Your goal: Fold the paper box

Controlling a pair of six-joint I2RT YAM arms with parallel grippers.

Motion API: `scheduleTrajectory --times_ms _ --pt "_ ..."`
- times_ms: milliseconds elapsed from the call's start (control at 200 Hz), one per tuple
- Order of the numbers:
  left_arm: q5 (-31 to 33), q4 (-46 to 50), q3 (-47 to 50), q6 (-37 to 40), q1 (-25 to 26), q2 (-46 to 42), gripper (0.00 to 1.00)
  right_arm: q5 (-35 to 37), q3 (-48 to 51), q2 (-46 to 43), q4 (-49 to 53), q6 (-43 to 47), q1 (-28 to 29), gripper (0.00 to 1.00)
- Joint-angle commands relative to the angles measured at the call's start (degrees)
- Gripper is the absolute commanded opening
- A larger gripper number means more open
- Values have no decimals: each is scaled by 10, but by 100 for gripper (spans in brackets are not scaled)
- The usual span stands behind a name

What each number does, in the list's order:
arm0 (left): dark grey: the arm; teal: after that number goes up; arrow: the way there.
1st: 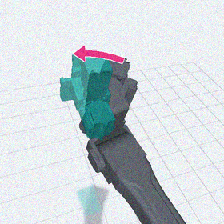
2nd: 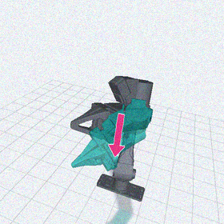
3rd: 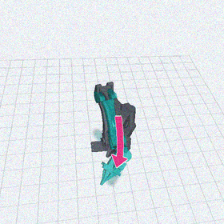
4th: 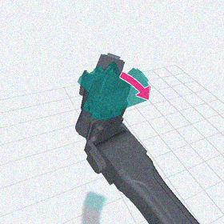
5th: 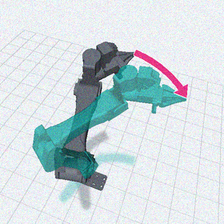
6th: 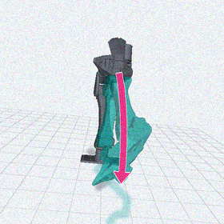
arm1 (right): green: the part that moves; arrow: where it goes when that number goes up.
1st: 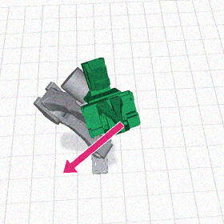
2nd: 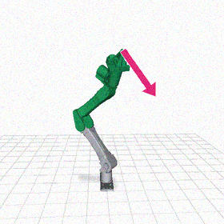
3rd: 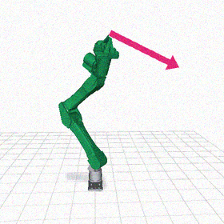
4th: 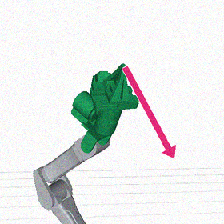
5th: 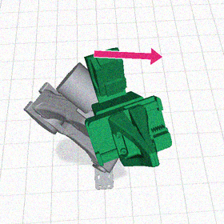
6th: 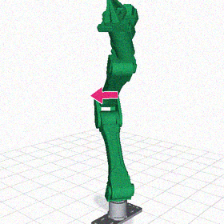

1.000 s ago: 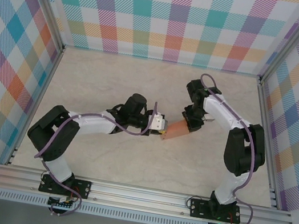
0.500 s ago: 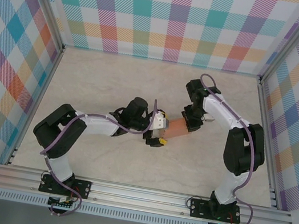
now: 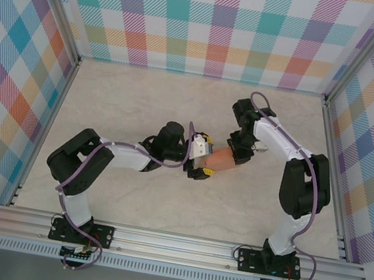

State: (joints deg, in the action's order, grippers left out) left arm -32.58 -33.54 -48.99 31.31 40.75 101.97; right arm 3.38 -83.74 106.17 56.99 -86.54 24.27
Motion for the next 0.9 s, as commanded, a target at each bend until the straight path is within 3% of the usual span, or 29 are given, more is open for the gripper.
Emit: scheduleTrajectory --times_ms 0,215,380,485,550,595,660,895 --pt "2 -27 11 6 4 15 100 -16 17 42 -2 -16 10 33" --pt "6 -62 -2 -56 -1 48 100 -19 16 43 -1 -16 12 33" --pt "80 -161 23 -145 -9 46 100 -16 16 41 1 -14 13 33" --pt "122 -140 44 -145 -13 4 100 -10 17 37 0 -10 12 33" --pt "66 -158 63 -166 -34 -6 100 -9 18 35 -2 -8 13 33" --pt "8 -230 87 -207 -56 -4 100 -8 19 35 -4 -7 12 33" --pt "-7 -301 104 -291 -80 -1 100 -11 18 35 -4 -6 12 33" --pt "10 -115 129 -250 -85 -154 100 -15 23 33 -1 -1 11 33"
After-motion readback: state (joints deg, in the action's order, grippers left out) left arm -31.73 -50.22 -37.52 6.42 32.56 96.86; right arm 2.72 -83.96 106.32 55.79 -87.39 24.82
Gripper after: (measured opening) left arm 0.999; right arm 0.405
